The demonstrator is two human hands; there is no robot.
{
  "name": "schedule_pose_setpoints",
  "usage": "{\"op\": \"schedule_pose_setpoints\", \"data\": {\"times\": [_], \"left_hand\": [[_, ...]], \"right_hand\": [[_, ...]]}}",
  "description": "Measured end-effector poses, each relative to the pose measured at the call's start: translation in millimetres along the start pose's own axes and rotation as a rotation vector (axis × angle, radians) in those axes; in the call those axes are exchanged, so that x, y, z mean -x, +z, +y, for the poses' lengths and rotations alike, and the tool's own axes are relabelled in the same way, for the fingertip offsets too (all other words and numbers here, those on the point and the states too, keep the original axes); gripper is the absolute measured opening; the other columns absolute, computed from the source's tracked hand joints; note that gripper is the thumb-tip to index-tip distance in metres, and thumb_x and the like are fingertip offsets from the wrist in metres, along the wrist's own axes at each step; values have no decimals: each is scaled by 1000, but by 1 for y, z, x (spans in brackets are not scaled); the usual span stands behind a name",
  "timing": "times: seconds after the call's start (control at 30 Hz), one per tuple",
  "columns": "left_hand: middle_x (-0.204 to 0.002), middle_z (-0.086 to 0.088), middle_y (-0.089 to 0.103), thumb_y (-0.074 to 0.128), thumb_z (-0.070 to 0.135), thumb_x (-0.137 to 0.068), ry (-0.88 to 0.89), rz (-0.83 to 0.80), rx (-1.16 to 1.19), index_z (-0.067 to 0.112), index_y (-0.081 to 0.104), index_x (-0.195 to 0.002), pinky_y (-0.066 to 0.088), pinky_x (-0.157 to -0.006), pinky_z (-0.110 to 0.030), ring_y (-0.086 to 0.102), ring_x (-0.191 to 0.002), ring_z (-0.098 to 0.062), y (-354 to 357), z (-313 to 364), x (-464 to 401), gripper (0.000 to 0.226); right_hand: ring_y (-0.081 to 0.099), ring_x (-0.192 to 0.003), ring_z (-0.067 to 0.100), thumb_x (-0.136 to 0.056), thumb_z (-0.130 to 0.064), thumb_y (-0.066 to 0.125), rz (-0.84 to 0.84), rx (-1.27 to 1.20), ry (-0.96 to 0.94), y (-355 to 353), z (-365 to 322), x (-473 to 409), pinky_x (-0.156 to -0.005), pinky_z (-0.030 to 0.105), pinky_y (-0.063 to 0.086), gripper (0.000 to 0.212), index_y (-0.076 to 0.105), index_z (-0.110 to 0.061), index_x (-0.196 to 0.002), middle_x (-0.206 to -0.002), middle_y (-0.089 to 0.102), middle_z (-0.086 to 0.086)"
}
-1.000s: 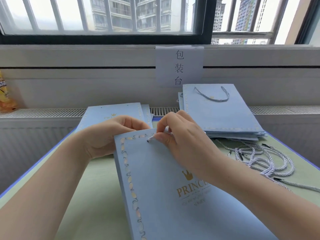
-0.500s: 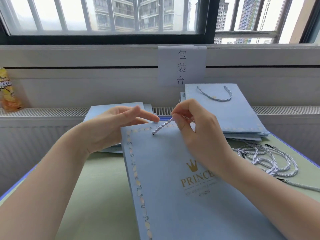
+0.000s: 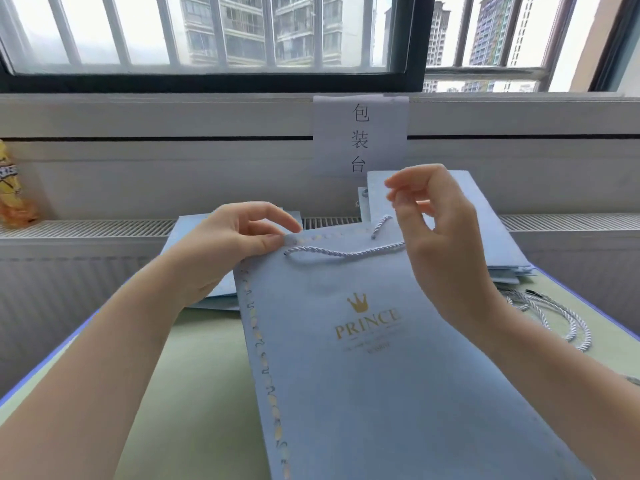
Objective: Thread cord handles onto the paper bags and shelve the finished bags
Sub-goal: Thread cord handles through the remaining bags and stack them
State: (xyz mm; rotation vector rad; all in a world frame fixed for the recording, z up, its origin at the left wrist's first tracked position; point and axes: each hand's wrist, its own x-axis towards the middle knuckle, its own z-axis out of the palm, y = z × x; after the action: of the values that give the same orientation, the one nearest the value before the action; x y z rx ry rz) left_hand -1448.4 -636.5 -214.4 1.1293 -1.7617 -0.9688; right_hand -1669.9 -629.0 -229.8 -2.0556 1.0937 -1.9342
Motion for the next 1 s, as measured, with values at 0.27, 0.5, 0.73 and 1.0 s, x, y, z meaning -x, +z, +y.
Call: {"op": "schedule_pose_setpoints", "data": {"times": [0.27,0.5,0.73,1.0], "left_hand": [[-63,4,66,51,-6,-86,49,465,243,19,71,-69,47,-53,-14,59,-54,-9,-32,-5,-3,36],[-78,31,64,56,12,-90,296,665,-320,30,70,-82,45,-83,-30,53,-85,7,-15,-10,-4,24],[-106,10,60,57,46,-81,467,621,-838,22,69,-82,22,-90,-33,41,-112,-12,1,-15,-11,27],[-62,1,48,42,34,-88,375,780,-724,11,42,-69,32,-58,-33,44,-64,-23,28,-16,-13,30]], "right_hand": [[64,-77,7,-92,-48,48,-545,179,641,-24,18,-19,-60,22,47,31,55,-20,-104,-97,64,-9],[65,-71,18,-93,-36,55,-435,91,547,-26,26,-19,-68,32,51,31,64,-7,-94,-92,71,11],[63,-62,11,-95,-31,52,-418,51,457,-23,22,-18,-58,24,49,28,61,-5,-91,-79,71,5],[53,-65,16,-96,-31,50,-603,171,377,-6,19,-5,-61,29,44,29,58,-5,-87,-80,62,17]]}}
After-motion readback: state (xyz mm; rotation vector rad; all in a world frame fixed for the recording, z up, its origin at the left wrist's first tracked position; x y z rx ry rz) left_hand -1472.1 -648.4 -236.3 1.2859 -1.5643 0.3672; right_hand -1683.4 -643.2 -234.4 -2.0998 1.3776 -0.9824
